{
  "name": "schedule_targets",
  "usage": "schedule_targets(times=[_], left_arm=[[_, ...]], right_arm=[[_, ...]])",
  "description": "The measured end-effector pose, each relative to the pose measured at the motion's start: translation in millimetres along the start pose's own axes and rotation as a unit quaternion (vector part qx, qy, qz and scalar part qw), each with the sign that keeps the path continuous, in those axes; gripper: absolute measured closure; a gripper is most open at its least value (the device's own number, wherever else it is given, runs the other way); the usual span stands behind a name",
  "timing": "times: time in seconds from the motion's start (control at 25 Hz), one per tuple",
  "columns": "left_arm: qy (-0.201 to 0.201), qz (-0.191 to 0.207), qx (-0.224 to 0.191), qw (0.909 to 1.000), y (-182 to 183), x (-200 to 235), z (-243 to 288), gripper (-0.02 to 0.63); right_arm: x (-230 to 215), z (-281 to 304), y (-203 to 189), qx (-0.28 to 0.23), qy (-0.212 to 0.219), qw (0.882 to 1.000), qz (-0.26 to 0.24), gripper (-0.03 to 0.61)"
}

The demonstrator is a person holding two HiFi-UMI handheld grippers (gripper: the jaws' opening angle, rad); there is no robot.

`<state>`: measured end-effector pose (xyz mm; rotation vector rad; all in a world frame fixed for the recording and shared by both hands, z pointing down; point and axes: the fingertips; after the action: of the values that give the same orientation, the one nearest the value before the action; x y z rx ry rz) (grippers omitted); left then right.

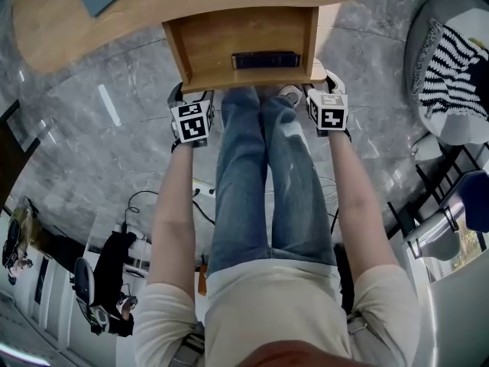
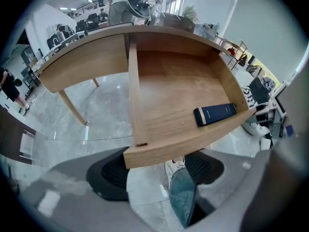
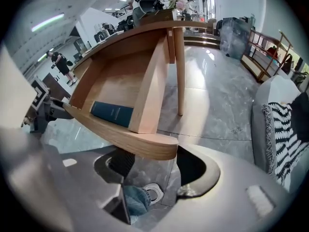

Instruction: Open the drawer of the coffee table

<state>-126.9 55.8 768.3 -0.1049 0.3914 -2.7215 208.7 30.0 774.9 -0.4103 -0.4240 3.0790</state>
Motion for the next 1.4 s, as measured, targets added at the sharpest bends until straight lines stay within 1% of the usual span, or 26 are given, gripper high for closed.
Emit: schedule_targets(times=[0.36,0.6,0.76,0.8,0.84,0.96,1.04,1.08,1.16,1.28,1.32,1.36,1.4], left_arm=[[0.004,0.001,-0.006,1.0000,12,4,-6,0.259],[0.002,0.004,0.011,0.9999,14,3,-8,0.259],[-0.006,0.010,0.015,0.9998,13,5,-7,0.258],[-0.006,0.012,0.016,0.9998,14,6,-7,0.258],[-0.006,0.011,0.017,0.9998,15,8,-8,0.249],[-0.007,-0.010,0.020,0.9997,15,12,-13,0.185],[-0.012,-0.016,0.019,0.9996,14,9,-25,0.184],[-0.012,-0.016,0.014,0.9997,16,7,-34,0.184],[-0.008,-0.023,-0.012,0.9996,27,4,-56,0.184],[0.001,-0.031,-0.073,0.9968,61,-1,-100,0.196],[0.006,-0.028,-0.094,0.9952,75,-4,-116,0.232],[0.013,-0.024,-0.112,0.9934,87,-7,-131,0.283],[0.020,-0.023,-0.127,0.9914,99,-11,-146,0.350]], right_arm=[[1,-6,12,0.007,-0.007,1.000,-0.004,0.313],[1,-8,13,0.021,-0.017,1.000,0.000,0.310],[0,-6,15,0.019,-0.014,1.000,-0.011,0.297],[0,-6,17,0.018,-0.013,1.000,-0.009,0.281],[0,-7,18,0.016,-0.012,1.000,-0.006,0.269],[1,-16,21,0.013,-0.011,1.000,0.000,0.267],[4,-28,19,0.011,-0.012,1.000,-0.004,0.274],[6,-36,19,0.009,-0.012,1.000,-0.008,0.281],[14,-57,26,-0.009,-0.005,1.000,-0.009,0.296],[31,-96,52,-0.056,0.015,0.998,0.010,0.332],[37,-110,62,-0.073,0.020,0.997,0.011,0.360],[42,-125,72,-0.090,0.025,0.996,0.013,0.410],[48,-141,83,-0.107,0.031,0.994,0.015,0.441]])
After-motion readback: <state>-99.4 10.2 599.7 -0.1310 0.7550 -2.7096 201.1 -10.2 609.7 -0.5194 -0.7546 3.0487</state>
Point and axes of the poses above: the fingertips, and each gripper's own axes: z forward along the fingers, x to its left, y out of its top, and after that the axes turned 15 degrees about z, right-handed
